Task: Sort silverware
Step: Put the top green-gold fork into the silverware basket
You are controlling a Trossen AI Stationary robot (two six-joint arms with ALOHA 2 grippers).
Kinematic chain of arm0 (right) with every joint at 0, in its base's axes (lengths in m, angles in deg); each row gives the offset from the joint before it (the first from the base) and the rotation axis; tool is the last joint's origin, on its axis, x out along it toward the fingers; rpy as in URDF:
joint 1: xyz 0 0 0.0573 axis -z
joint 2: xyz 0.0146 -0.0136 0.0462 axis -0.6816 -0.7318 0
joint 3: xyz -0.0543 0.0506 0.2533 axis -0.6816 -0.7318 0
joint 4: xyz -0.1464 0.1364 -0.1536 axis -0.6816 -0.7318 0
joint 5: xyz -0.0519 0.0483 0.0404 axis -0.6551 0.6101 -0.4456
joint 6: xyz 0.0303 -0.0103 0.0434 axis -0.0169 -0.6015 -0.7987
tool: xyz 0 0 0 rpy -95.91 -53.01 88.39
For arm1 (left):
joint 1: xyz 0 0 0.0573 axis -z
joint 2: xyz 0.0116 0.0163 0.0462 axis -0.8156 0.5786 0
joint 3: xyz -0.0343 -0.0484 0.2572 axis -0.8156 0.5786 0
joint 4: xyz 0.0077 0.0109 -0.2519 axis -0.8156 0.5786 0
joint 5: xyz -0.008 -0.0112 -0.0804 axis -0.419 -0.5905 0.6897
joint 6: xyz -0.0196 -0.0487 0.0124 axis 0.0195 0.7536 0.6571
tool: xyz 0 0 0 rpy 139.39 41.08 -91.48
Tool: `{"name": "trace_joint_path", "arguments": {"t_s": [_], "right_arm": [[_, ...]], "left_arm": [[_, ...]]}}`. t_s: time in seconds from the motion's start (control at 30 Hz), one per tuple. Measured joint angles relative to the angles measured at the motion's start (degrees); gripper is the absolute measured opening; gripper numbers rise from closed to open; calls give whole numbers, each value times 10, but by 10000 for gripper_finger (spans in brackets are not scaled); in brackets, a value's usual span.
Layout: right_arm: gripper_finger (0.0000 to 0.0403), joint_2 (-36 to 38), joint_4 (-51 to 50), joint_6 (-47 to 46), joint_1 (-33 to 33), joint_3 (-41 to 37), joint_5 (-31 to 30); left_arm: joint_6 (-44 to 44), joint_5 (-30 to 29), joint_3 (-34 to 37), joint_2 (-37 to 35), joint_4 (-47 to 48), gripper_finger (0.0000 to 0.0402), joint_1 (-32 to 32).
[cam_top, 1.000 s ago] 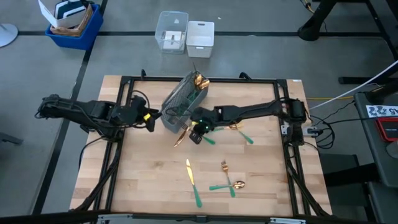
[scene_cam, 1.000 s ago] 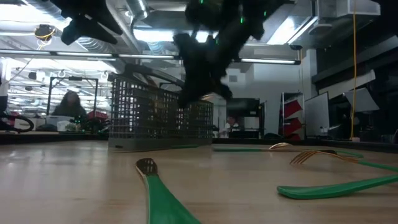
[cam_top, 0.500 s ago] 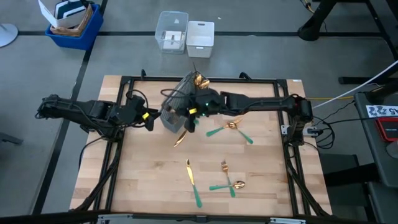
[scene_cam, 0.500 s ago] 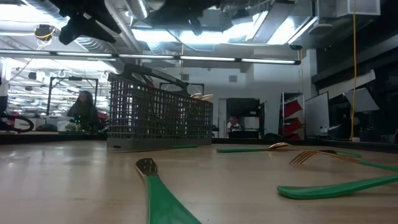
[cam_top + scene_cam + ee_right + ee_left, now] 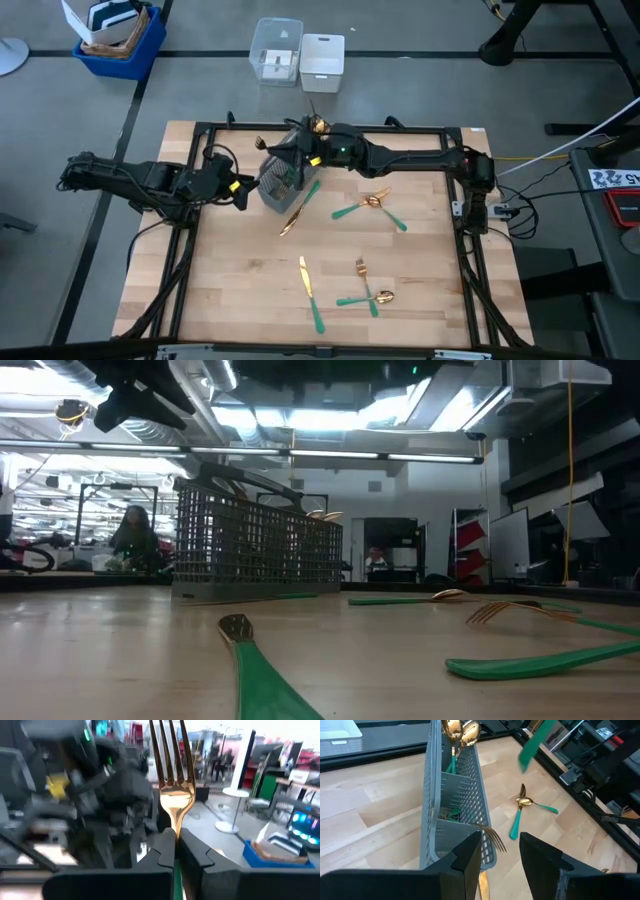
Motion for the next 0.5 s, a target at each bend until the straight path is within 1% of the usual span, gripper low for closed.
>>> {"name": "trace_joint_path", "arguments": {"t_s": [0.2,0.3,0.5], "right_arm": [[12,-57,69,-4,20,0,21],[12,-87,82,-25,23,0,20],[12,-126,88,-28,23,0,15]], "left_arm": [[-1,0,0,-1,-1,125,0],[-2,0,0,-1,0,125,-1],[-9,0,0,-1,1,125,-1]]}}
